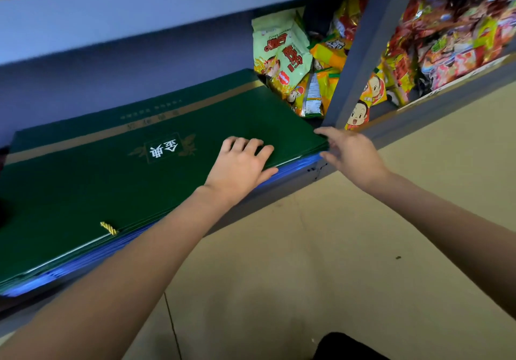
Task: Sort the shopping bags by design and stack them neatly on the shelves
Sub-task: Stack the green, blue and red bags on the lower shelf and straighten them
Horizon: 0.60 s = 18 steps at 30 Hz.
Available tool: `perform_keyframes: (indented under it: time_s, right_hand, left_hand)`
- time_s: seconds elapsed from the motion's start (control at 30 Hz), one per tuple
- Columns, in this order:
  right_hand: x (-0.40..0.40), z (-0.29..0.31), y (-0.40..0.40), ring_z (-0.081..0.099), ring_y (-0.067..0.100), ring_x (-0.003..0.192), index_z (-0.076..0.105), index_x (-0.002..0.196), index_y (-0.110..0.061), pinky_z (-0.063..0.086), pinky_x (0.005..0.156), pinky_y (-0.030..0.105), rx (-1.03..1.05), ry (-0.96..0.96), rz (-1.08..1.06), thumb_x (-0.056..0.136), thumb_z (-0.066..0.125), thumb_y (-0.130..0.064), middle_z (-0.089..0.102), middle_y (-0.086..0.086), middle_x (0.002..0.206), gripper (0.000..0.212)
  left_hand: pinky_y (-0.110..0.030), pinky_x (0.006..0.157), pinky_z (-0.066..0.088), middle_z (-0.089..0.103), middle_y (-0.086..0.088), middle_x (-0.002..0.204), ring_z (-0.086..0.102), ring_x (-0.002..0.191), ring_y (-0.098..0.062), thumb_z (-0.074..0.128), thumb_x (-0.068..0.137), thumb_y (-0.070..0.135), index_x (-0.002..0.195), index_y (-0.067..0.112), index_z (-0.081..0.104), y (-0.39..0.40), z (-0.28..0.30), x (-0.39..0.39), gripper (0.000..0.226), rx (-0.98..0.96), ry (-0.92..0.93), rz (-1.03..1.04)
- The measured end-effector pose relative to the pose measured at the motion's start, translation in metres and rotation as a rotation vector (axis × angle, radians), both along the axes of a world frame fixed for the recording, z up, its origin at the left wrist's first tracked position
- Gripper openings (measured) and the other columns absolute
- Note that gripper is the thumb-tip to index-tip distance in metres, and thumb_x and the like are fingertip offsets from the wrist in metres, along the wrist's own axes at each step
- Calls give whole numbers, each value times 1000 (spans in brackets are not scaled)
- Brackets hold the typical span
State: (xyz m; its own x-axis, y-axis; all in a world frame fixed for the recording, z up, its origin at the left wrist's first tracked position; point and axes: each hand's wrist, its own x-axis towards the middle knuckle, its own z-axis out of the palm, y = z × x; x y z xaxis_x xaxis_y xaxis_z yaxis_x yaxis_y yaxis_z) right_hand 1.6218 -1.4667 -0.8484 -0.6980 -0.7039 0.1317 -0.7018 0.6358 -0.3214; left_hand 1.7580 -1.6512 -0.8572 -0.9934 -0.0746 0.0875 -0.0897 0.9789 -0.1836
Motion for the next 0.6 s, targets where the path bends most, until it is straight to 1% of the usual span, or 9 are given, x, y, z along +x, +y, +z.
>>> perform_keyframes:
  time_s: [0.1,0.17,0.23,0.3,0.4,0.43,0.5,0.57,0.6]
  right_hand:
    - [-1,6,-2,60,30,100,51,133,-19,48,76,37,287,248,25,98,46,-31,64,8,107,37]
    - [4,11,-4,62,30,98,51,132,-19,47,74,33,423,313,29,101,40,-32,65,6,105,36]
    - [9,18,-9,63,29,95,53,127,-18,44,70,30,500,341,14,101,40,-30,65,5,101,32]
    - [17,27,-17,65,28,84,58,115,-14,39,61,27,514,406,4,94,51,-39,65,4,90,34]
    - [33,46,-36,55,20,42,67,78,-12,27,46,17,428,577,65,59,79,-56,54,1,51,49]
    - [41,52,-45,55,20,42,67,79,-12,28,45,17,399,595,112,58,79,-57,54,1,51,51]
    - [59,64,-69,64,22,73,61,109,-14,39,55,25,393,446,242,78,64,-57,64,3,81,53]
    - [77,68,-96,51,22,110,42,135,-19,45,79,33,392,192,420,87,54,-54,57,4,116,60]
    - [88,71,-110,43,22,118,36,140,-21,45,88,35,406,84,507,86,56,-52,51,4,126,66]
  left_hand:
    - [-36,79,53,70,-8,95,67,77,-30,31,86,47,100,15,72,4,-2,-1,54,-1,-23,17]
    - [-39,94,45,65,-10,114,63,97,-31,33,92,47,116,15,64,9,4,-2,51,37,-91,18]
    - [-42,113,20,42,-7,143,42,129,-28,35,96,51,141,20,38,9,7,-1,55,89,-136,42]
    - [-43,116,5,25,0,153,23,140,-23,36,95,55,148,25,21,4,14,9,63,151,-130,64]
    - [-41,115,6,27,2,152,23,140,-21,43,90,60,147,26,25,-17,24,42,69,225,-23,69]
    - [-42,115,9,29,2,151,25,139,-22,43,87,63,146,26,28,-28,26,57,72,254,-8,93]
    - [-42,114,13,26,1,152,22,140,-24,38,79,71,147,27,25,-51,31,91,82,302,-66,181]
    - [-43,114,15,20,2,154,18,140,-24,24,65,83,148,29,20,-72,33,125,99,345,-179,300]
    - [-42,113,17,23,1,153,21,140,-25,16,58,84,147,28,23,-82,35,142,105,407,-200,365]
